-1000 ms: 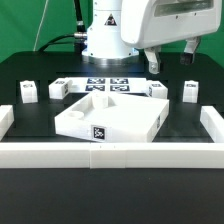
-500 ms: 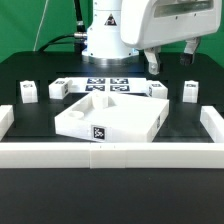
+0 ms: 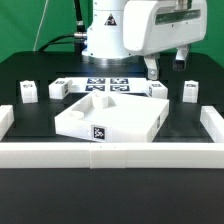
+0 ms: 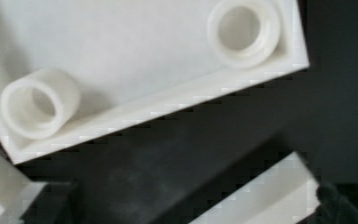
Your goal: Assemble one leg
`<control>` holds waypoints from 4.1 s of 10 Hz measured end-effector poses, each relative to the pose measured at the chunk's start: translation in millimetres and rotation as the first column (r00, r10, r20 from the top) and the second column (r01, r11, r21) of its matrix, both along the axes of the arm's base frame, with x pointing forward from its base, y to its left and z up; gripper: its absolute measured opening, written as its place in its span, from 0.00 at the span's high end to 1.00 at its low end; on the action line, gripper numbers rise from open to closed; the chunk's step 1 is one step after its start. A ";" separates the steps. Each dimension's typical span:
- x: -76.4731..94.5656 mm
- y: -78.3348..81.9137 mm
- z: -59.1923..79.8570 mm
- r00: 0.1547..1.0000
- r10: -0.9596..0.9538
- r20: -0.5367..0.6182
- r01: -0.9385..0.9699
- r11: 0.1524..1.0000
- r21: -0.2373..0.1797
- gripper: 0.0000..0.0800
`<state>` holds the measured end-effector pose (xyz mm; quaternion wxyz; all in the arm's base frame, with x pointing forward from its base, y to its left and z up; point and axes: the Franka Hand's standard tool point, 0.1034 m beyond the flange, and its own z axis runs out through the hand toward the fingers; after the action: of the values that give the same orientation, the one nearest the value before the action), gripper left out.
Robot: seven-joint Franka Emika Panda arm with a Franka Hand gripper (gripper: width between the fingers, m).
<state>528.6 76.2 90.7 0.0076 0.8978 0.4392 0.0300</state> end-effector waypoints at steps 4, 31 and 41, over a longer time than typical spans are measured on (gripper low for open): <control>-8.6 -8.1 -9.4 0.992 0.113 -0.048 -0.113 0.993 -0.012 0.19; -54.6 -50.2 -76.7 0.970 0.238 -0.045 -0.238 0.971 0.012 0.93; -34.0 -45.8 -76.7 0.828 0.561 -0.008 -0.561 0.828 -0.008 0.93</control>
Offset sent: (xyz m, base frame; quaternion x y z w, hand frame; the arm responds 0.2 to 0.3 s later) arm 0.0000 0.0000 0.0000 0.0000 0.0000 0.0000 1.0000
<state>494.5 30.3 14.1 0.0017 0.7294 0.6835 0.0263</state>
